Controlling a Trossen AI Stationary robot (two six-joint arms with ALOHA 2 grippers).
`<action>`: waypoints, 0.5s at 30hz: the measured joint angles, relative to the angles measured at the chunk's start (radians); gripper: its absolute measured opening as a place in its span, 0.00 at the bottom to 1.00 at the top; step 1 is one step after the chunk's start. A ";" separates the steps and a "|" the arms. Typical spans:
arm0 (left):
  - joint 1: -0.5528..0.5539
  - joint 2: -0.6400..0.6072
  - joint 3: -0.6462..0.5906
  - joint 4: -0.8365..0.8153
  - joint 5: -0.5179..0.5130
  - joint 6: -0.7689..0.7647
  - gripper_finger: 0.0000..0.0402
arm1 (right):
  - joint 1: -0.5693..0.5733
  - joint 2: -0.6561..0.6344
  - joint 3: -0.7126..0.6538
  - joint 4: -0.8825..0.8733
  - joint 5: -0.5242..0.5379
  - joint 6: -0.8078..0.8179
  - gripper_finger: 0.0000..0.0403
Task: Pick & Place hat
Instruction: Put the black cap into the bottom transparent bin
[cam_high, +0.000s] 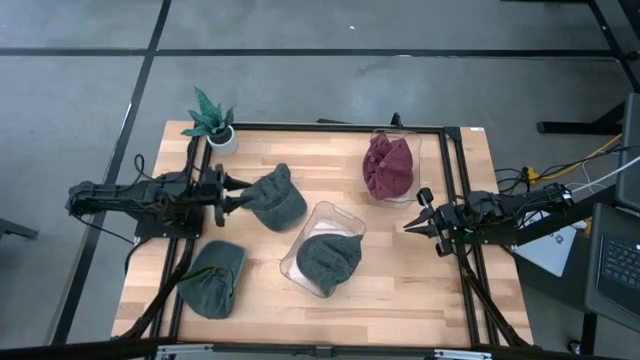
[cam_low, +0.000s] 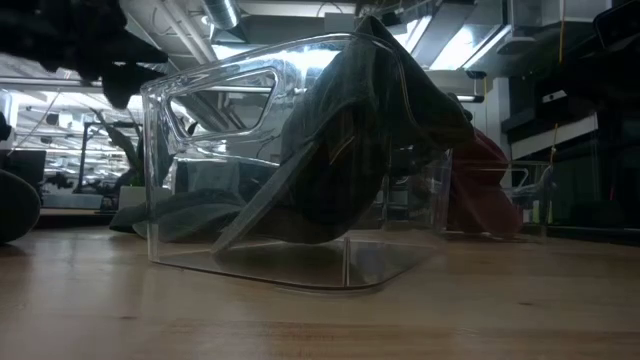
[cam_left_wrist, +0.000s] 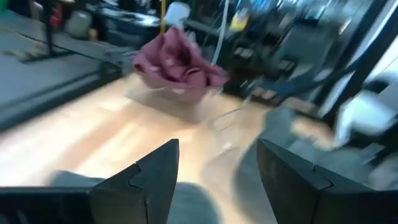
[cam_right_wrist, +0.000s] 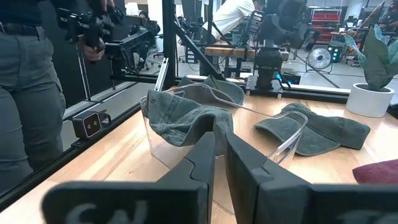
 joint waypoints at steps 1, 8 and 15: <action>0.000 0.029 0.026 -0.025 -0.014 0.046 0.52 | 0.000 0.000 0.000 0.000 0.000 0.000 0.09; 0.000 0.297 0.181 -0.084 -0.034 0.275 0.52 | 0.000 0.000 0.000 0.000 0.000 -0.003 0.09; 0.052 0.545 0.272 -0.083 -0.065 0.346 0.52 | 0.000 0.000 0.000 0.000 0.000 -0.001 0.09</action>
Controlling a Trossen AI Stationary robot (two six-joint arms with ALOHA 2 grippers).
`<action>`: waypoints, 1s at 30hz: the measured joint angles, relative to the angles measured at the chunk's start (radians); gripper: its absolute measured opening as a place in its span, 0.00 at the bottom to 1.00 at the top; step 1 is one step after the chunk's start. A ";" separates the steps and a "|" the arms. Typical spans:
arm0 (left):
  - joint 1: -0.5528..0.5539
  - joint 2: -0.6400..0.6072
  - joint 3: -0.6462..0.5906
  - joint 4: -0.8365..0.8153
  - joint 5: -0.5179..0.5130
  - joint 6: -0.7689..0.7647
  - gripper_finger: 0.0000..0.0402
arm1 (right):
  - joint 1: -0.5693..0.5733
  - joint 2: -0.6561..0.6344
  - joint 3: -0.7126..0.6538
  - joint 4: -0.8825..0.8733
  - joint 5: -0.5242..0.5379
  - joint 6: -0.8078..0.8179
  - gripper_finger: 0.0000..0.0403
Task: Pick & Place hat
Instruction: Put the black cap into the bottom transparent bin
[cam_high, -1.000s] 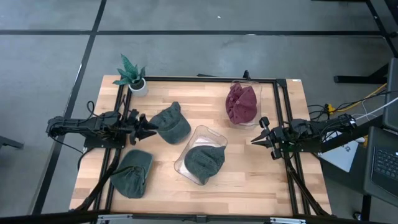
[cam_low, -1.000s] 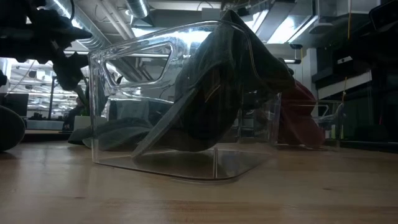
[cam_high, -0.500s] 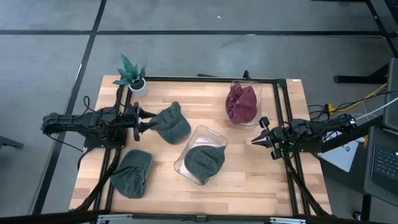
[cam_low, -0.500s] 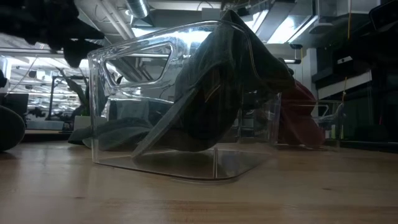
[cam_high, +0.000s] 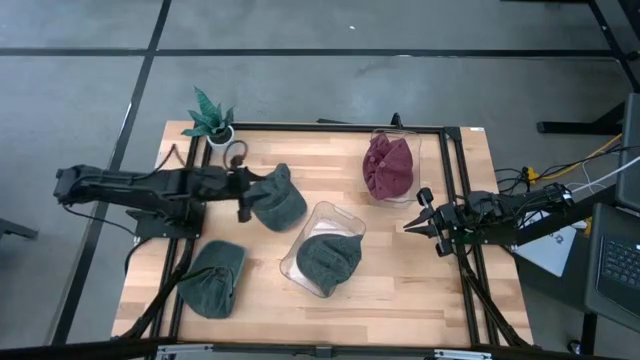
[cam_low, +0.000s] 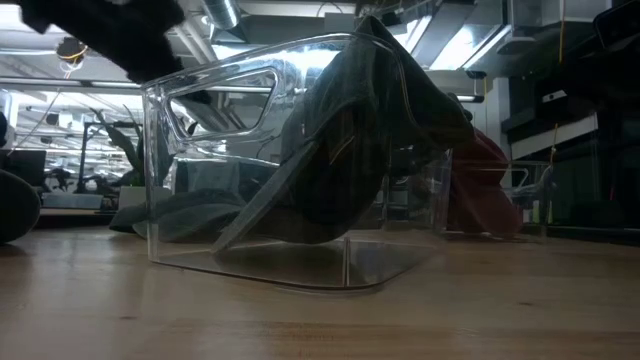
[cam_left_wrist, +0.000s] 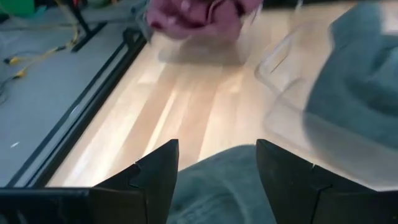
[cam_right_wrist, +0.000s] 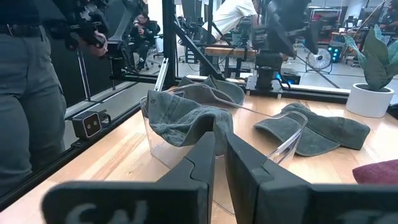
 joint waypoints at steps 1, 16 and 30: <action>0.014 0.033 0.012 0.000 0.000 0.014 0.52 | 0.000 0.000 0.000 0.000 0.000 0.001 0.09; 0.249 0.355 0.154 -0.171 0.088 0.011 0.52 | 0.000 0.000 0.000 0.000 0.000 0.001 0.09; 0.345 0.501 0.158 -0.229 0.263 0.607 0.52 | 0.000 0.000 0.000 0.000 0.000 -0.002 0.09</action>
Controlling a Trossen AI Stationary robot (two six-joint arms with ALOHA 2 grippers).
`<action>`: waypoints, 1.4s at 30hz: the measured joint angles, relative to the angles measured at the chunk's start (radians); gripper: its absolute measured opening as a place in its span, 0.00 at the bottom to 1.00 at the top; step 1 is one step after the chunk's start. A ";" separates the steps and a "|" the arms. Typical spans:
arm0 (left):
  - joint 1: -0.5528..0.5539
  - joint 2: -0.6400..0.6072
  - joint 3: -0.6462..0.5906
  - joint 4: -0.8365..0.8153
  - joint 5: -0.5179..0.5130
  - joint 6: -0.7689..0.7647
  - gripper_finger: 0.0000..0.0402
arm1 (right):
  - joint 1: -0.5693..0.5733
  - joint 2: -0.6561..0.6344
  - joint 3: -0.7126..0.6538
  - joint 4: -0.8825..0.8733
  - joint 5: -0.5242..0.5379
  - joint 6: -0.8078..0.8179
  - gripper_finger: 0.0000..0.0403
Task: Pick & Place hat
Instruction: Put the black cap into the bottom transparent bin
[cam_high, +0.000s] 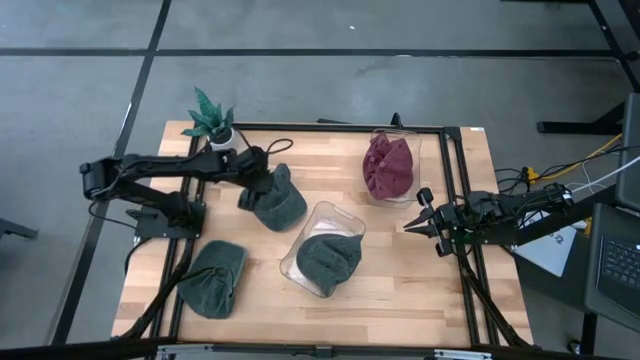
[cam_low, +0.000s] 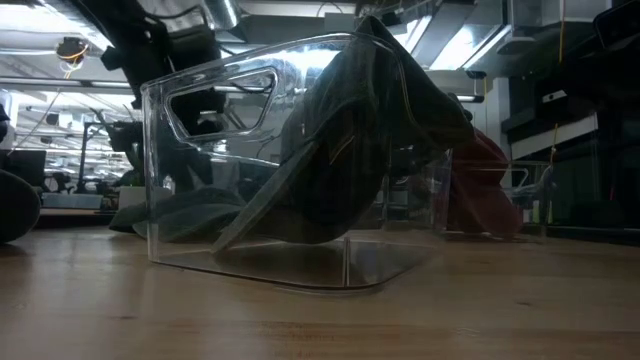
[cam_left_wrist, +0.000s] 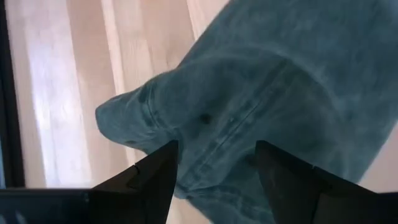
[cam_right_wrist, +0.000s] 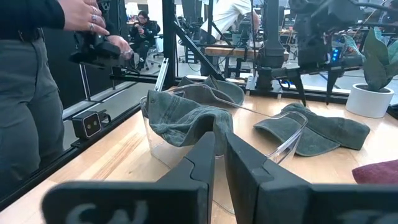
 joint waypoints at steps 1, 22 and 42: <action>0.006 0.009 0.000 0.004 -0.001 0.029 0.52 | 0.000 0.000 0.000 0.000 0.000 0.002 0.09; 0.042 0.239 0.000 0.111 0.042 0.211 0.52 | 0.000 0.000 0.000 0.000 0.000 0.002 0.09; 0.045 0.261 0.000 0.079 0.104 -0.457 0.01 | 0.000 0.000 0.000 0.000 0.000 0.002 0.09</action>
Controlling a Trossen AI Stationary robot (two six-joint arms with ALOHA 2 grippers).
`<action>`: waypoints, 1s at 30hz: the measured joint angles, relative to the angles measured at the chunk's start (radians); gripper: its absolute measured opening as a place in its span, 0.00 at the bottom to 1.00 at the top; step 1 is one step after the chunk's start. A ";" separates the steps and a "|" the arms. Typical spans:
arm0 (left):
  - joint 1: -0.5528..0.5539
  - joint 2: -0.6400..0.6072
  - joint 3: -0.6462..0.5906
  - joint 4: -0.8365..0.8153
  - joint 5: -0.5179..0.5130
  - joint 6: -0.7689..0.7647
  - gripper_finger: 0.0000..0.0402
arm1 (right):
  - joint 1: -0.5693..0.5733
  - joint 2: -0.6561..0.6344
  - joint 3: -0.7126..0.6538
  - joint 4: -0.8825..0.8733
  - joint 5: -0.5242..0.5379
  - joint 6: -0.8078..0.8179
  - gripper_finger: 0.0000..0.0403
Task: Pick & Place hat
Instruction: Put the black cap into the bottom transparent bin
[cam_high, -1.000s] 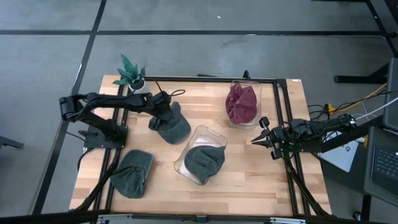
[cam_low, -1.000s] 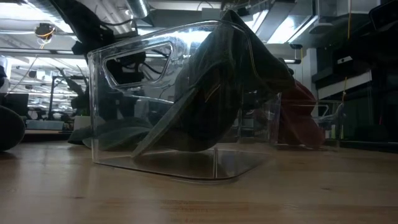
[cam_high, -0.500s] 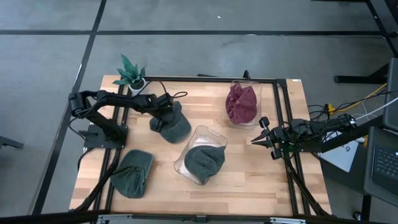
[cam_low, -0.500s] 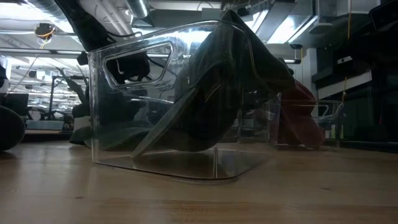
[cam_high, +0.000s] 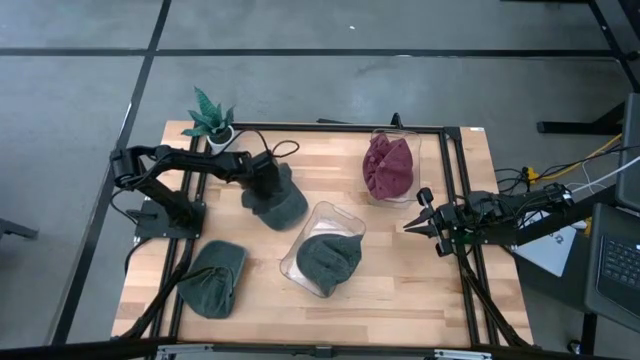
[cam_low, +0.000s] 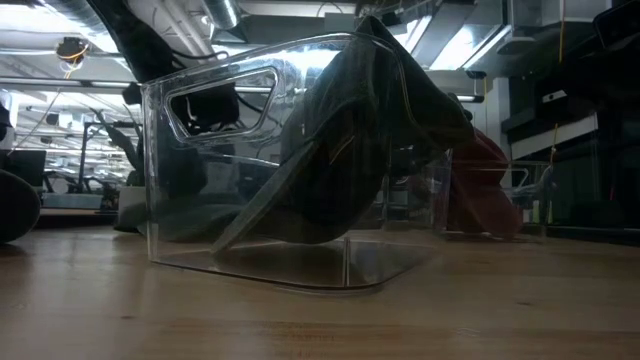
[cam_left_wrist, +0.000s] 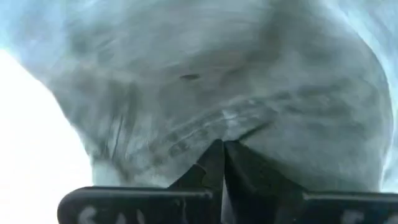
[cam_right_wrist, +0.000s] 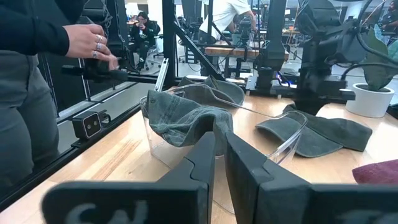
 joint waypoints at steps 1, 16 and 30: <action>0.001 0.000 0.000 0.017 0.001 -0.083 0.01 | 0.000 0.000 0.000 0.000 0.000 0.000 0.09; -0.022 -0.077 -0.001 0.248 0.297 -0.312 0.00 | 0.000 0.000 0.000 0.000 0.000 -0.001 0.09; -0.116 -0.141 -0.001 0.052 0.288 -0.263 0.03 | 0.000 0.000 0.000 0.000 0.000 -0.001 0.09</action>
